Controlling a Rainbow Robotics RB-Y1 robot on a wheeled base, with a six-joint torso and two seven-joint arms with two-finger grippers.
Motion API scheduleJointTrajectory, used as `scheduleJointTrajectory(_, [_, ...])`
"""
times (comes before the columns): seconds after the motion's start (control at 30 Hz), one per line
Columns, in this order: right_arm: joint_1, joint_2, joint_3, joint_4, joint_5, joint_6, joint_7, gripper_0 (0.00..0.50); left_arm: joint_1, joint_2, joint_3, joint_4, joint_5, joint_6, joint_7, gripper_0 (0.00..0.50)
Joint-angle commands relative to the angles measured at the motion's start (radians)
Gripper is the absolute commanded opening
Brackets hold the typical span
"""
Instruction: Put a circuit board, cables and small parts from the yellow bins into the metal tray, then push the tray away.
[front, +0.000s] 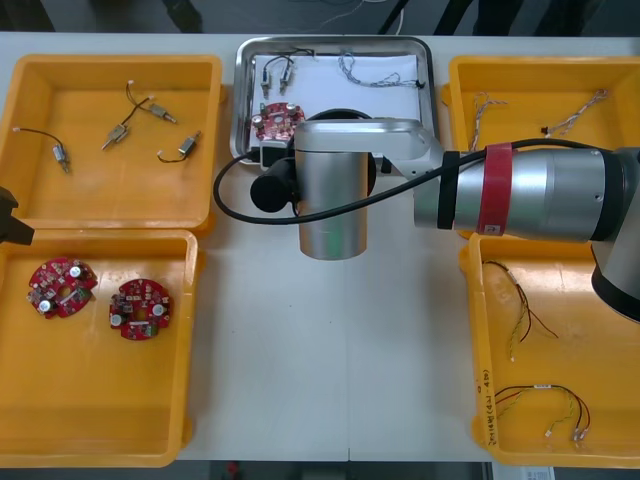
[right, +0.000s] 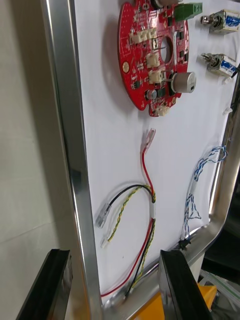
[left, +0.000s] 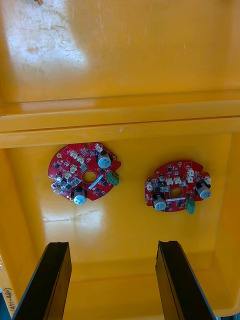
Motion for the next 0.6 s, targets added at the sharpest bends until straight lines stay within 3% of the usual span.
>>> scheduleJointTrajectory(0.03, [-0.056, 0.019, 0.004, -0.066, -0.011, 0.066, 0.027, 0.500, 0.011, 0.047, 0.027, -0.027, -0.005, 0.006, 0.009, 0.500])
scheduleJointTrajectory(0.37, [0.013, 0.020, -0.068, -0.206, -0.020, 0.223, 0.023, 0.500, 0.011, 0.047, 0.027, -0.027, -0.005, 0.006, 0.009, 0.500])
scheduleJointTrajectory(0.6, [0.101, 0.019, -0.155, -0.364, -0.009, 0.412, 0.021, 0.500, 0.011, 0.047, 0.027, -0.027, -0.005, 0.006, 0.009, 0.500])
